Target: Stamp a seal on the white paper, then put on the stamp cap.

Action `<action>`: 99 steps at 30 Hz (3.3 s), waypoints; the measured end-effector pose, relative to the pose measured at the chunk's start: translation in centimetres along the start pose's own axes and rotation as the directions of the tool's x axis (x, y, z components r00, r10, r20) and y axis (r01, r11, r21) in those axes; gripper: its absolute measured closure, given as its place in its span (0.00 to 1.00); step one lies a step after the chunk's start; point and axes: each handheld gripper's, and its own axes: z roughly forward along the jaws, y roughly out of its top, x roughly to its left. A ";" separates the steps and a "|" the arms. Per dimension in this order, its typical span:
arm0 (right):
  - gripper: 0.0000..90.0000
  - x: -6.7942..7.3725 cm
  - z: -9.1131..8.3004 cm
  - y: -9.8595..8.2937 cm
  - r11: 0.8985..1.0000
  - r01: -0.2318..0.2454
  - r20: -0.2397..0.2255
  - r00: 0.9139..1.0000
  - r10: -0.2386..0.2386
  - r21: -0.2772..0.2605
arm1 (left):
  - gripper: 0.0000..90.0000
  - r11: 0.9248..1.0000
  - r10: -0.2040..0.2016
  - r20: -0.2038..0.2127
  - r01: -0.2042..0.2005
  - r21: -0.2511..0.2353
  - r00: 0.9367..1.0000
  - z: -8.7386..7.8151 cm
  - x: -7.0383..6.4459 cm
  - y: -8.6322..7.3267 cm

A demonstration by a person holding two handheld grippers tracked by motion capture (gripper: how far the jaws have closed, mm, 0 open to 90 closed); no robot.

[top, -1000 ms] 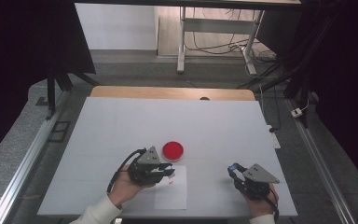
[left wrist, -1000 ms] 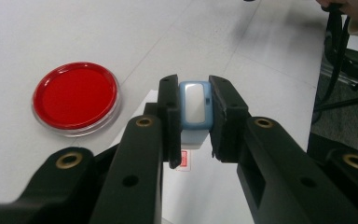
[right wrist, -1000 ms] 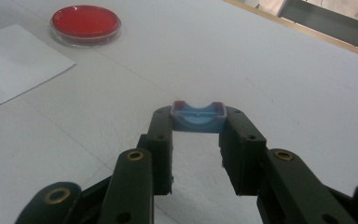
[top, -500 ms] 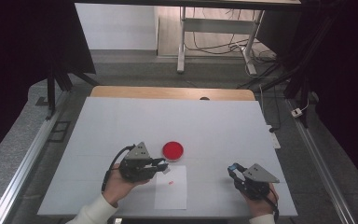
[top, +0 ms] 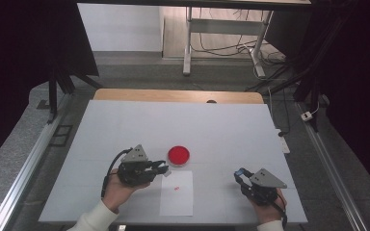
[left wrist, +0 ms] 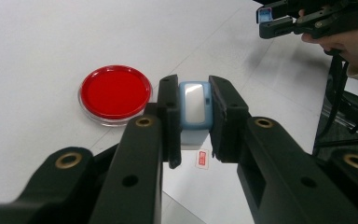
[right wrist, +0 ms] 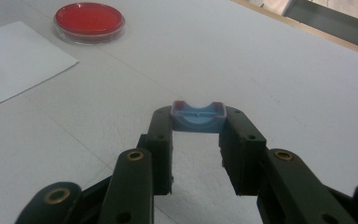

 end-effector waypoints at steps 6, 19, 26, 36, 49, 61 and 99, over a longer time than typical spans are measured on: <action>0.72 0.1 -0.1 0.0 1.000 0.000 0.004 1.000 0.000 0.004 | 0.84 1.000 0.000 -0.005 0.000 -0.007 1.000 -0.1 0.1 0.0; 0.72 0.2 0.1 0.1 1.000 0.004 -0.011 1.000 -0.004 -0.004 | 0.84 1.000 0.001 -0.006 -0.001 -0.004 1.000 0.0 0.1 0.0; 0.72 0.5 0.3 0.2 1.000 0.013 -0.020 1.000 -0.013 -0.003 | 0.84 1.000 0.000 -0.005 0.000 -0.001 1.000 0.0 0.0 0.0; 0.72 0.9 0.7 0.4 1.000 0.013 -0.036 0.999 -0.013 -0.009 | 0.84 1.000 0.001 -0.004 -0.001 -0.001 1.000 0.1 -0.1 0.0; 0.72 1.6 1.1 0.7 1.000 0.009 -0.063 0.998 -0.009 -0.015 | 0.84 1.000 -0.006 0.002 0.006 -0.007 1.000 0.1 -0.2 0.1; 0.72 3.3 1.8 1.5 0.999 -0.010 -0.132 0.991 0.006 -0.034 | 0.84 1.000 -0.008 0.004 0.008 -0.007 1.000 0.2 -0.2 0.1; 0.72 7.8 4.5 3.1 0.998 0.038 -0.231 0.972 -0.048 -0.049 | 0.84 1.000 -0.006 0.012 0.006 -0.001 1.000 0.7 -0.3 0.2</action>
